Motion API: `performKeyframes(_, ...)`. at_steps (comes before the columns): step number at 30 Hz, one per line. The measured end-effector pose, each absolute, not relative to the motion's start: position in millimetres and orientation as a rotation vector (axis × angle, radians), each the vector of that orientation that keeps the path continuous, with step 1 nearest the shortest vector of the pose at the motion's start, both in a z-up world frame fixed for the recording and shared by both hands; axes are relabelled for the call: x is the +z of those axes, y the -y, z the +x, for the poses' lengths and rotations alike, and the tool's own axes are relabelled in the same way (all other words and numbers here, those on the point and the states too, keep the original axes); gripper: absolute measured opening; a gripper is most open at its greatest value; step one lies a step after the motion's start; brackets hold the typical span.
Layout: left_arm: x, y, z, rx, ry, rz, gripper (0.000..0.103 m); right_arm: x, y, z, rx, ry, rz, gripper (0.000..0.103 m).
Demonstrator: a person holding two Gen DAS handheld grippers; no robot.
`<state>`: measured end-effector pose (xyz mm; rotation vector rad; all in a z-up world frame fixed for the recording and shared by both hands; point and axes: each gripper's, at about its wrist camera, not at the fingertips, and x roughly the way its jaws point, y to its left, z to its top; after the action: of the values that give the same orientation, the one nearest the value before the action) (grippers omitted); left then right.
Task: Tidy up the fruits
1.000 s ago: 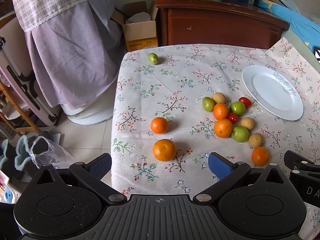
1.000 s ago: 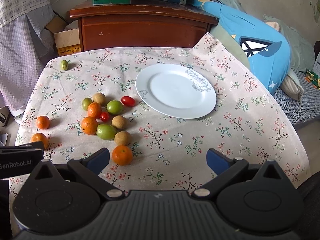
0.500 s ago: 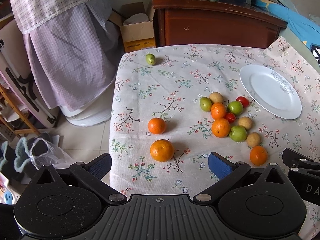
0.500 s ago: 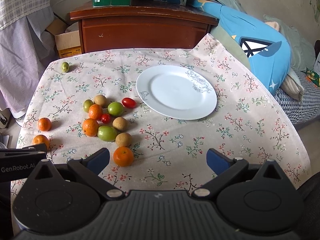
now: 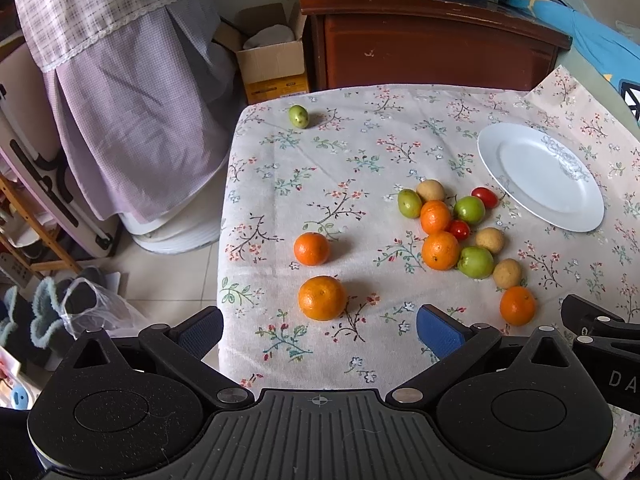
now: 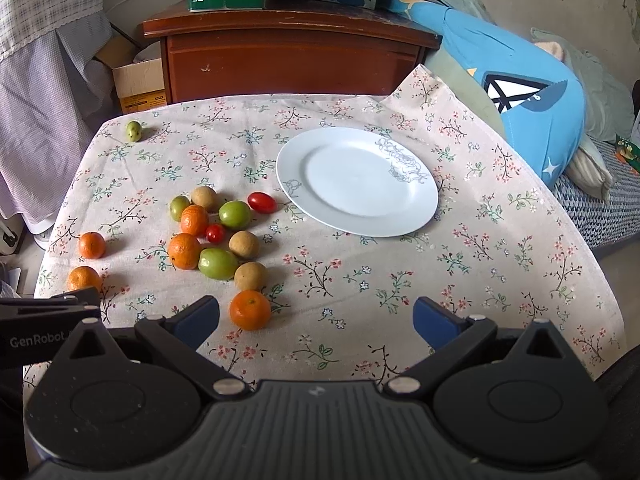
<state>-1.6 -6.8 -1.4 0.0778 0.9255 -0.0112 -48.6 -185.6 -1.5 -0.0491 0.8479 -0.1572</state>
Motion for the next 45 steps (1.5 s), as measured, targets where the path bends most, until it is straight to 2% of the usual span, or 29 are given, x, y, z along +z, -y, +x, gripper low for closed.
performKeyframes(21, 7, 22, 10, -0.083, -0.931, 0.143, 0.103, -5, 203, -48, -0.136, -0.853, 0.036, 0.102)
performKeyframes(32, 42, -5, 48, -0.201, -0.853, 0.173, 0.103, 5, 253, -68, 0.042, -0.728, 0.242, 0.102)
performKeyframes(38, 32, -9, 48, -0.238, -0.893, 0.175, 0.103, -1, 277, -70, 0.054, -0.707, 0.305, 0.102)
performKeyframes(45, 5, -5, 42, -0.276, -0.977, 0.221, 0.103, -21, 273, -66, 0.100, -0.768, 0.276, 0.102)
